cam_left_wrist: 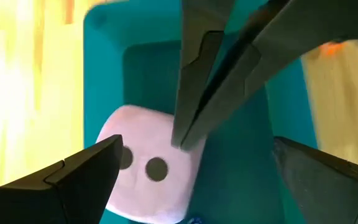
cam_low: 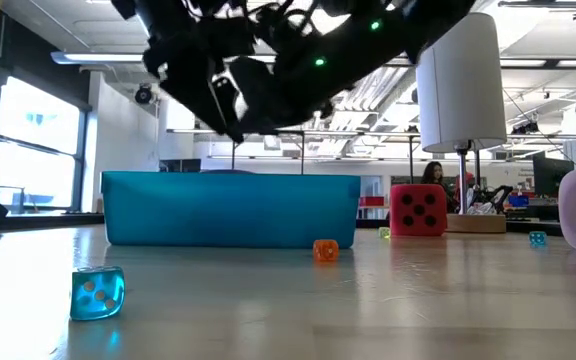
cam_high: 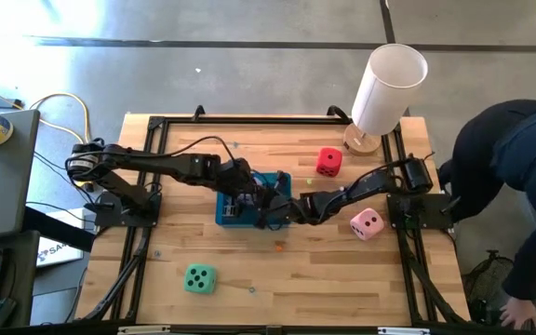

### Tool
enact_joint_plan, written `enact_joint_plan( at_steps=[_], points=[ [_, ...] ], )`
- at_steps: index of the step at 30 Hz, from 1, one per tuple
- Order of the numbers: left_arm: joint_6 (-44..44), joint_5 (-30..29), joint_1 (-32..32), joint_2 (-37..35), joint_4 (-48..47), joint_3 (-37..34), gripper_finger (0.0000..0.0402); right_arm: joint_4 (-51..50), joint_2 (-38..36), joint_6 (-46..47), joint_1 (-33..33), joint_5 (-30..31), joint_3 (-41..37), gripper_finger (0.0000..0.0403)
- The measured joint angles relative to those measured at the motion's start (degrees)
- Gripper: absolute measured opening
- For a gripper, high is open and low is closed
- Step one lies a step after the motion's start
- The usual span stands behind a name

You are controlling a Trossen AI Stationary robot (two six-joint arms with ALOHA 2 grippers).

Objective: Pick & Place Dice
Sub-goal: Put the large purple dice into the blue bin

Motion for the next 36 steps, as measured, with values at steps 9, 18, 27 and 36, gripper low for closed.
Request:
enact_joint_plan(
  at_steps=[9,18,27,36],
  points=[
    [-4.63,-1.36,0.42,-10.18,0.18,0.22,0.0400,-9.30,-2.52,0.33,4.92,13.62,0.01,0.0002],
    [-8.60,-1.64,0.88,-18.77,-0.97,-1.97,0.0400,-21.00,-3.46,0.44,11.06,26.93,-0.06,0.0002],
    [-12.57,-9.32,-0.46,-32.10,1.19,-11.40,0.0400,-44.40,-5.76,18.12,16.20,28.77,-0.04,0.0002],
    [-15.68,-9.03,-2.57,-41.38,3.50,-18.56,0.0400,-73.17,-16.67,49.25,20.40,23.68,0.01,0.0002]
  ],
)
